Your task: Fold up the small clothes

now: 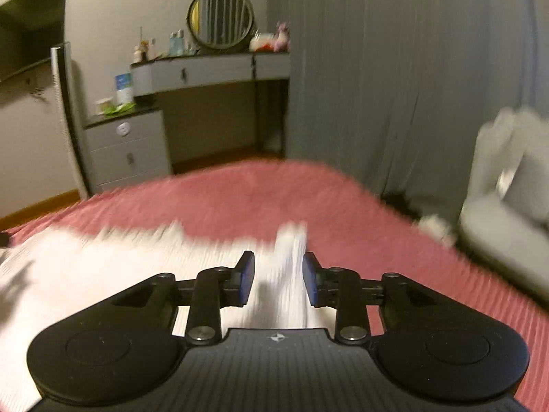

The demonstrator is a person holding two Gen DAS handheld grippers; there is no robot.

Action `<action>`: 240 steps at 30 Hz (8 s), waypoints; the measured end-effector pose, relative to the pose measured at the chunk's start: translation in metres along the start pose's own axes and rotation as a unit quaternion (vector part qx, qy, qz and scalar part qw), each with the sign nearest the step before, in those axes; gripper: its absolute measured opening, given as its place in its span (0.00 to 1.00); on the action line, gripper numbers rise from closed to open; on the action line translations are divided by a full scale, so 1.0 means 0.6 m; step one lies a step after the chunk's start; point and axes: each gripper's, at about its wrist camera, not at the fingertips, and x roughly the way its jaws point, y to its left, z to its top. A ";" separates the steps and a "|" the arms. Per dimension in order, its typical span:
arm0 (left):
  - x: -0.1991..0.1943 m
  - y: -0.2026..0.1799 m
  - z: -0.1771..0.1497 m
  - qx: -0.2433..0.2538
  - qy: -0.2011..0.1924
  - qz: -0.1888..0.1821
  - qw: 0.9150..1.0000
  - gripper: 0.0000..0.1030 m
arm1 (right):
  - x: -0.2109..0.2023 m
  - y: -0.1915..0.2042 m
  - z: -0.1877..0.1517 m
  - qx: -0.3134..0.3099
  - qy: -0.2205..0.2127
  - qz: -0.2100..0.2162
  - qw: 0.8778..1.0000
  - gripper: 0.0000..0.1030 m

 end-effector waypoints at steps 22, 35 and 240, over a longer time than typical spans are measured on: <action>-0.064 0.045 -0.090 -0.043 0.075 -0.050 0.995 0.21 | -0.098 0.008 -0.141 -0.007 0.120 0.066 0.991 0.09; -0.090 0.017 -0.054 0.035 0.013 0.002 0.999 0.40 | -0.112 -0.004 -0.124 -0.066 0.118 -0.014 0.991 0.38; -0.085 -0.081 -0.163 -0.084 0.067 -0.126 0.986 0.91 | -0.113 -0.051 -0.127 0.289 0.115 0.111 0.944 0.53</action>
